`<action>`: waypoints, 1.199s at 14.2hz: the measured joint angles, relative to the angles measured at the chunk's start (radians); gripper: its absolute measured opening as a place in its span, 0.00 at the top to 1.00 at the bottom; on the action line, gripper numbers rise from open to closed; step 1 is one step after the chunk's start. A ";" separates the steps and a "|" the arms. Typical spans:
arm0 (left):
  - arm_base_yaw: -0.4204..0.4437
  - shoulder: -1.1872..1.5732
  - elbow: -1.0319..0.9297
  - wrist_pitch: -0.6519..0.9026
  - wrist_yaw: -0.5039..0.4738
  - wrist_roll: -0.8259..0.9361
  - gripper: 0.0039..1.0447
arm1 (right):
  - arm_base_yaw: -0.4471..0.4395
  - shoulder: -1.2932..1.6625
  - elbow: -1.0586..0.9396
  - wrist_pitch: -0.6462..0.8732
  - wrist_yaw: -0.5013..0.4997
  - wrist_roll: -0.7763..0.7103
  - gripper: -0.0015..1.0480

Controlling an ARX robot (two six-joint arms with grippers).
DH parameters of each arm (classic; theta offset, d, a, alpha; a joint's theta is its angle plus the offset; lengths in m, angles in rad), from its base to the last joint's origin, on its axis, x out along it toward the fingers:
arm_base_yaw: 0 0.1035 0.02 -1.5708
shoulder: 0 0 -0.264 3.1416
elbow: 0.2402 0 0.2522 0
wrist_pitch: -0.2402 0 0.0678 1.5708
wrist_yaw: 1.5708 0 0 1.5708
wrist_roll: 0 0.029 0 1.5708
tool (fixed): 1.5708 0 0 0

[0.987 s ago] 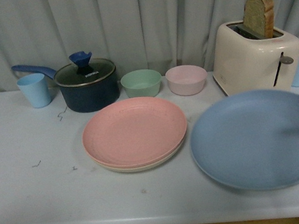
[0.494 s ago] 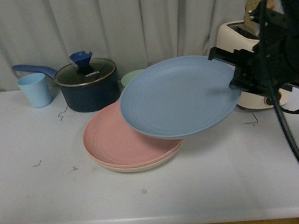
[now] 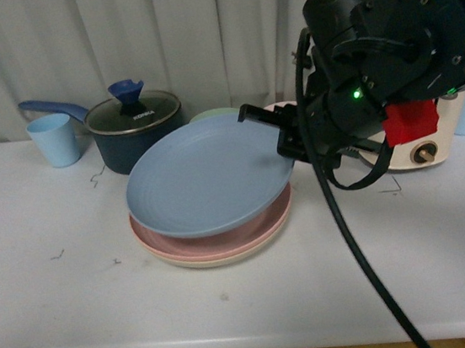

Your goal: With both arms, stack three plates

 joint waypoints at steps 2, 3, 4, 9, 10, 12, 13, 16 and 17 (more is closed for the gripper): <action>0.000 0.000 0.000 0.000 0.000 0.000 0.06 | 0.018 0.029 0.000 0.008 0.000 0.016 0.97; 0.000 0.000 0.000 0.000 0.000 0.000 0.06 | 0.018 0.036 0.005 0.006 0.002 0.023 0.97; 0.000 0.000 0.000 0.000 0.000 0.000 0.06 | 0.013 0.043 0.019 0.000 0.005 0.031 0.97; 0.000 0.000 0.000 0.000 0.000 0.000 0.06 | 0.004 0.075 0.055 -0.062 -0.002 0.046 0.83; 0.000 0.000 0.000 0.000 0.000 0.000 0.06 | 0.004 0.072 0.048 -0.056 -0.003 0.046 0.75; 0.000 0.000 0.000 0.000 0.000 0.000 0.06 | 0.002 0.016 -0.027 -0.028 0.000 0.046 0.47; 0.000 0.000 0.000 0.000 0.000 0.000 0.06 | -0.003 -0.040 -0.074 -0.012 -0.001 0.046 0.33; 0.000 0.000 0.000 0.000 0.000 0.000 0.06 | -0.016 -0.223 -0.188 0.074 -0.007 0.045 0.04; 0.000 0.000 0.000 0.000 0.000 0.000 0.06 | -0.016 -0.349 -0.279 0.113 0.002 0.044 0.07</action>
